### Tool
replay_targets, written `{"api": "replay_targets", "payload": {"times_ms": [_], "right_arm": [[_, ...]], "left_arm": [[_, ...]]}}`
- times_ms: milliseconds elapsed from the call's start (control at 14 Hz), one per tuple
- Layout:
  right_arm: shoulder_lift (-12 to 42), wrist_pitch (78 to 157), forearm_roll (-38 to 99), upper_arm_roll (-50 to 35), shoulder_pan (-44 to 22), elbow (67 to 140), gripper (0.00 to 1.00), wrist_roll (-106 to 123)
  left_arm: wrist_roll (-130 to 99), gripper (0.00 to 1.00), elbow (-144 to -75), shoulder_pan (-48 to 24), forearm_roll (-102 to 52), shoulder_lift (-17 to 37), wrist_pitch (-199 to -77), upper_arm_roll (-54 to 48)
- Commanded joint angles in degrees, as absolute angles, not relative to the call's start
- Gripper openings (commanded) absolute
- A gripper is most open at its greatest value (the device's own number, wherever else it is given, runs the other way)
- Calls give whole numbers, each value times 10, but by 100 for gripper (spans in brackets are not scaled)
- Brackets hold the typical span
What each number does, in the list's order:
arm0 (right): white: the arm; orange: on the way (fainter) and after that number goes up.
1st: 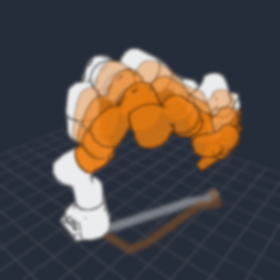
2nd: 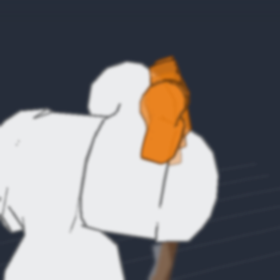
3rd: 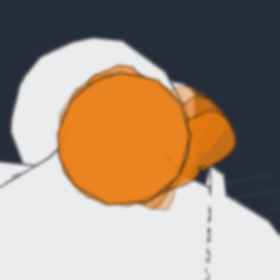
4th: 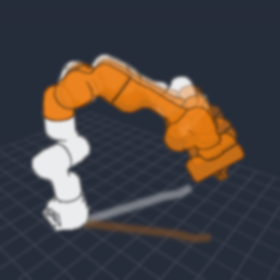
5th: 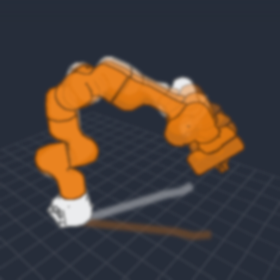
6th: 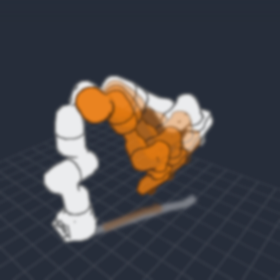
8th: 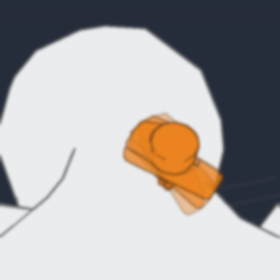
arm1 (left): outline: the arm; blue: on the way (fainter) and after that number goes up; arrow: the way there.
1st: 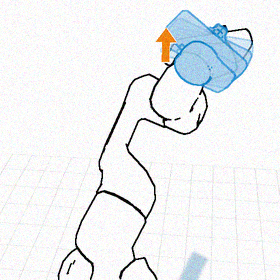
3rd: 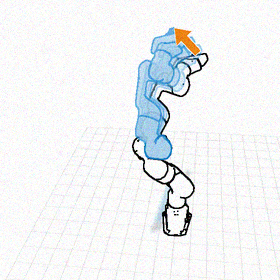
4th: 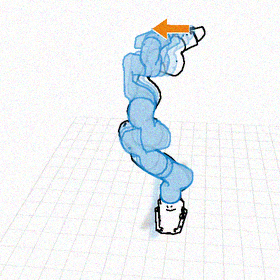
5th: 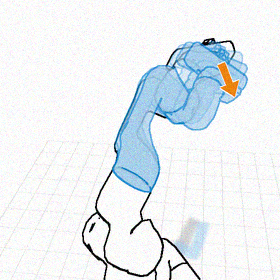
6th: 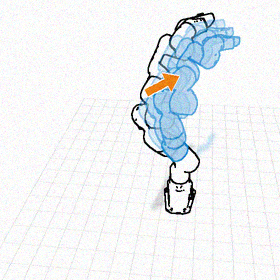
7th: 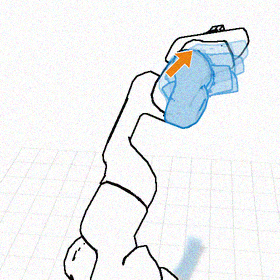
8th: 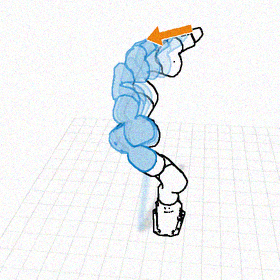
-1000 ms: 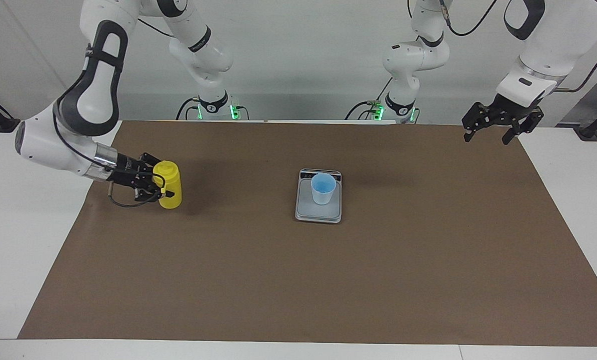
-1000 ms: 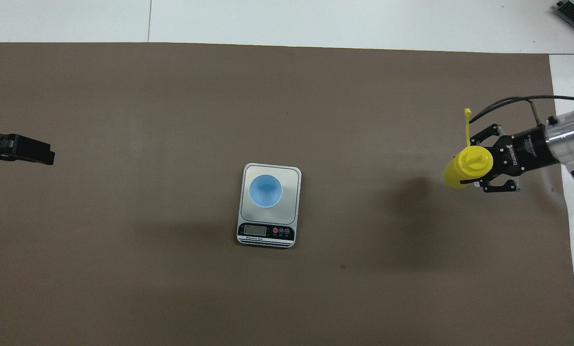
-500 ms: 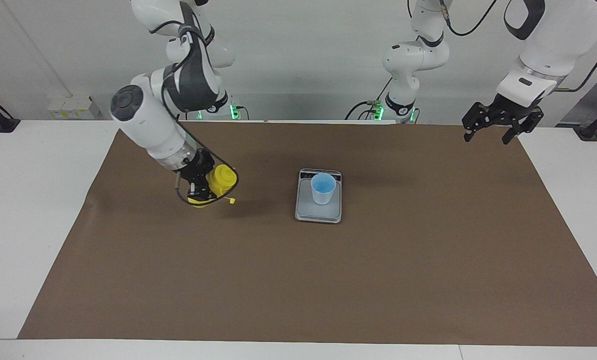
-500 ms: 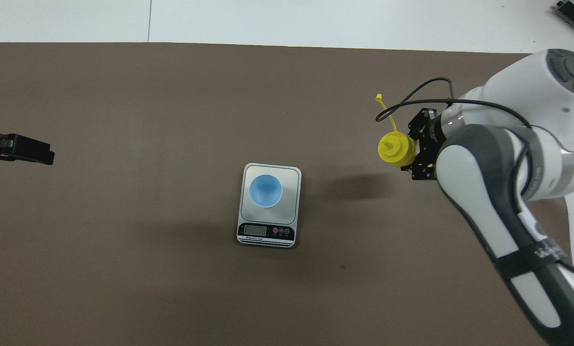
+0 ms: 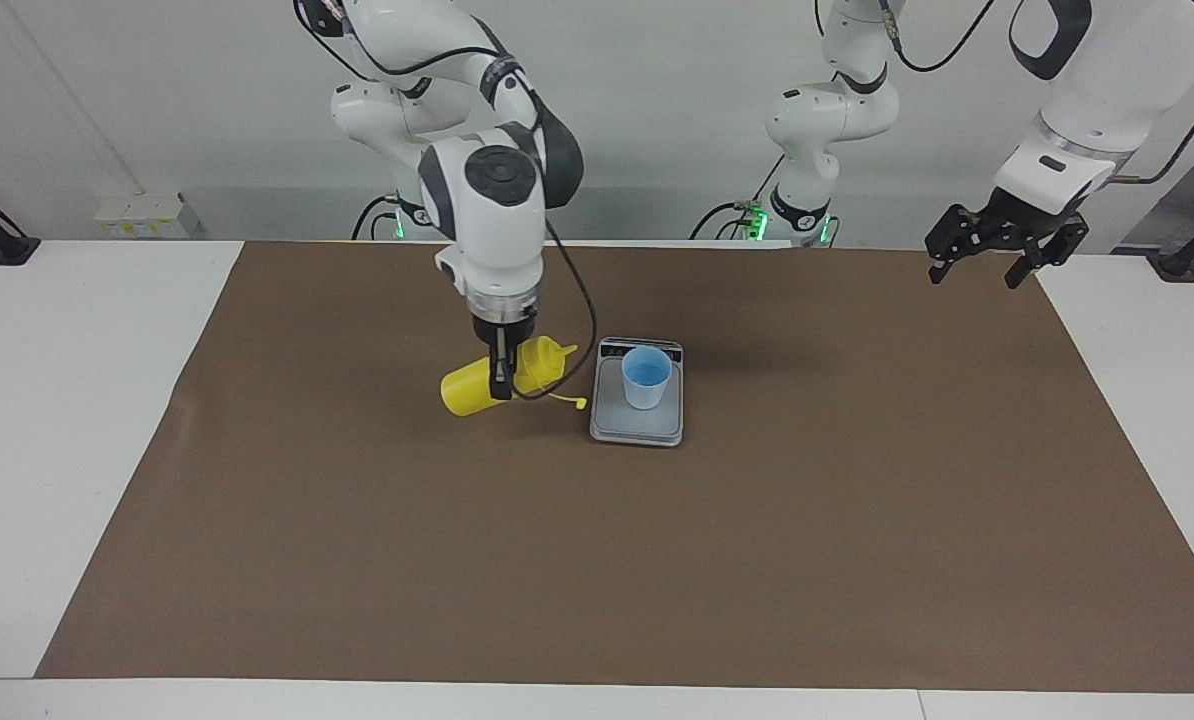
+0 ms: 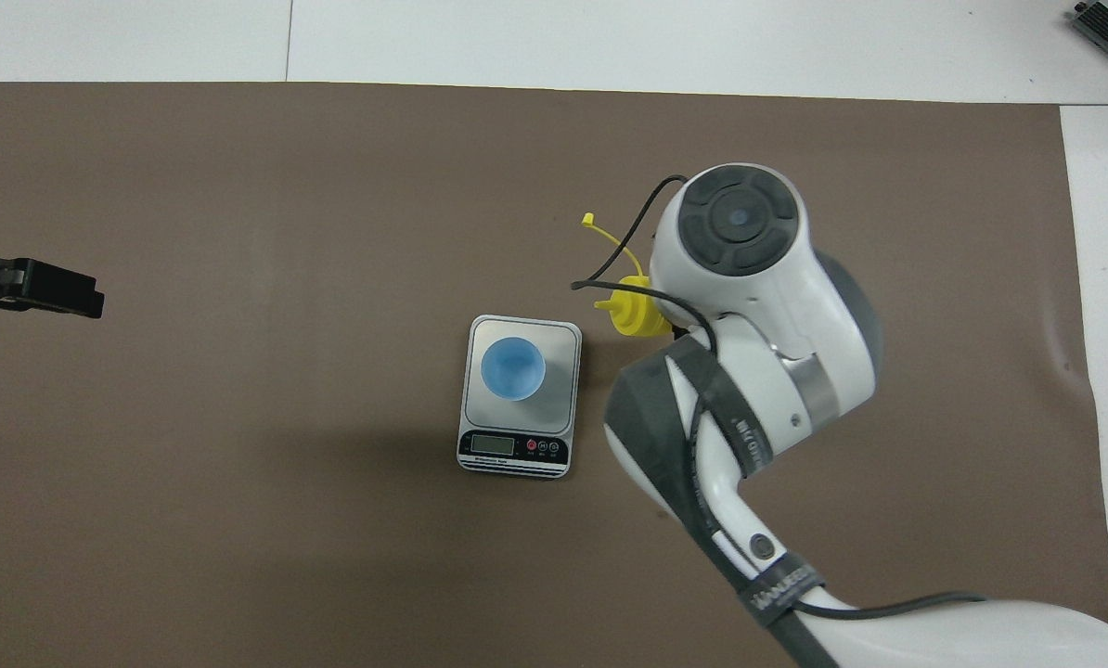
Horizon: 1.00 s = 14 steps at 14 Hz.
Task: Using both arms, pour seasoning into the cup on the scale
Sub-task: 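Tilt the yellow bottle over the cup with the right gripper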
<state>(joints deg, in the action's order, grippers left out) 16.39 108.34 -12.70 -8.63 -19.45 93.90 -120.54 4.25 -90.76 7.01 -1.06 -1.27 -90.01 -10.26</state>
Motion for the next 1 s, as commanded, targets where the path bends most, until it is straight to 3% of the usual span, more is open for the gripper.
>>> {"api": "replay_targets", "payload": {"times_ms": [0, 286, 571, 929], "right_arm": [[197, 1078, -209, -84, -241, 900, 0, -1241], [266, 1012, -355, -83, -318, 838, 0, -1258], [282, 967, -475, -85, -353, 842, 0, -1256], [277, 955, -525, -85, -382, 875, 0, -1206]], "left_arm": [[36, 100, -923, 74, -1, -26, -899, -105], [36, 100, -923, 74, -1, -26, -899, -105], [37, 100, -923, 74, -1, -26, -899, -105], [36, 100, -923, 74, -1, -26, -899, -105]]}}
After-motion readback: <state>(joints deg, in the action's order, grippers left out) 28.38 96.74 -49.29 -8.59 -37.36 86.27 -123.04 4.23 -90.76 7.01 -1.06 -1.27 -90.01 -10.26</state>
